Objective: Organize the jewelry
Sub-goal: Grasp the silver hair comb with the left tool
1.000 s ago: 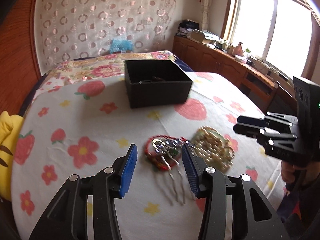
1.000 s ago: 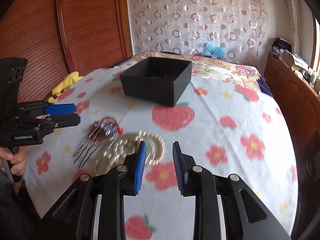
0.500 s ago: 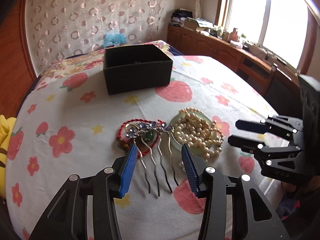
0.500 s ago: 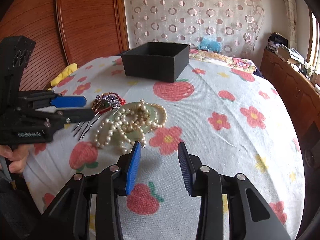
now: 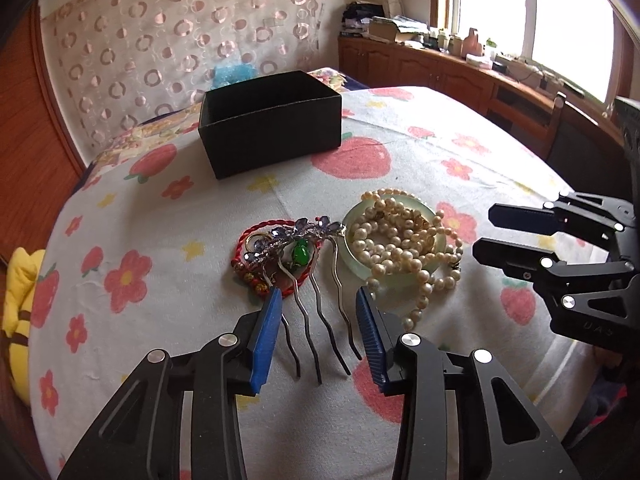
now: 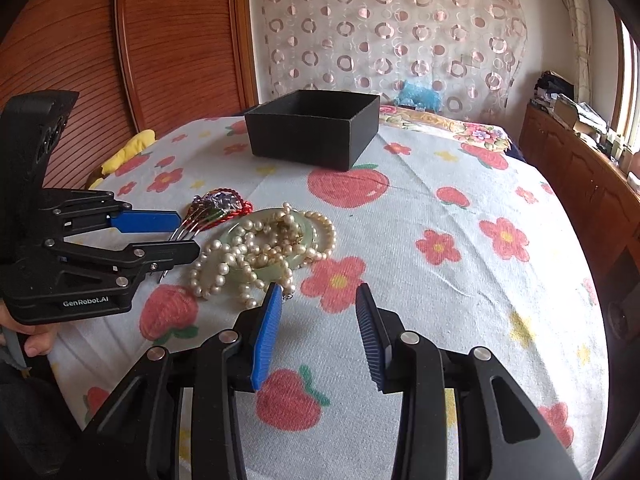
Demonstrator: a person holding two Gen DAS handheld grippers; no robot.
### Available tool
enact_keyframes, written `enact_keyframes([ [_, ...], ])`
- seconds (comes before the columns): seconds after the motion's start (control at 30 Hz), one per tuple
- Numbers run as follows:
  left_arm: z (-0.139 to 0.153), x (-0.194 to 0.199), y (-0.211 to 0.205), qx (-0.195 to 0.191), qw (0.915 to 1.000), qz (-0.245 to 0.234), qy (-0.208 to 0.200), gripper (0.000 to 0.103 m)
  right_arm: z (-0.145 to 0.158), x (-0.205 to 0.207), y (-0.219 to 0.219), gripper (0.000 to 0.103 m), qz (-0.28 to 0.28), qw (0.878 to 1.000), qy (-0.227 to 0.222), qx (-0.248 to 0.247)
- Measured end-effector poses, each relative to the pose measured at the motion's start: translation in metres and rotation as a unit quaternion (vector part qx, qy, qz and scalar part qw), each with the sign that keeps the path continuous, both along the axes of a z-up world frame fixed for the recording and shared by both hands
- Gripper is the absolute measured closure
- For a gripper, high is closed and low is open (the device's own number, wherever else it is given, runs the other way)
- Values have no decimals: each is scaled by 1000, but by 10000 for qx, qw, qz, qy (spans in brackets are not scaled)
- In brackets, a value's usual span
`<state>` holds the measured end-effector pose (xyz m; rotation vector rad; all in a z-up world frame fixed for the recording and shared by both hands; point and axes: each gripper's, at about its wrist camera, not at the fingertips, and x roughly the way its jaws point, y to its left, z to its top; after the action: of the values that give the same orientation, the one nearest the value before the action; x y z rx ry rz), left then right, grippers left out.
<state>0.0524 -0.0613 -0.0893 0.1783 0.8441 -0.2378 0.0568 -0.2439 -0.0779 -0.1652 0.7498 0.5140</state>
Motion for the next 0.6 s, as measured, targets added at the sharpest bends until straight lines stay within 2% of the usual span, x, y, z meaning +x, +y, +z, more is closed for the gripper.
enact_keyframes([
  [0.23,-2,1,-3,209,9998,52,-43,67,0,0,0,62,0,10000,10,12],
  [0.3,-1,1,1,179,9998,99,-38,72,0,0,1,62,3,10000,12,12],
  [0.37,0,1,7,57,9999,138,-13,74,0,0,1,62,-1,10000,16,15],
  [0.4,1,1,10,-6,9999,157,-9,81,0,0,1,62,-2,10000,12,12],
  [0.47,1,1,14,-41,9997,233,-7,86,0,0,1,62,-1,10000,17,12],
  [0.6,4,-1,27,-312,9990,308,-62,89,0,0,2,62,2,10000,23,10],
])
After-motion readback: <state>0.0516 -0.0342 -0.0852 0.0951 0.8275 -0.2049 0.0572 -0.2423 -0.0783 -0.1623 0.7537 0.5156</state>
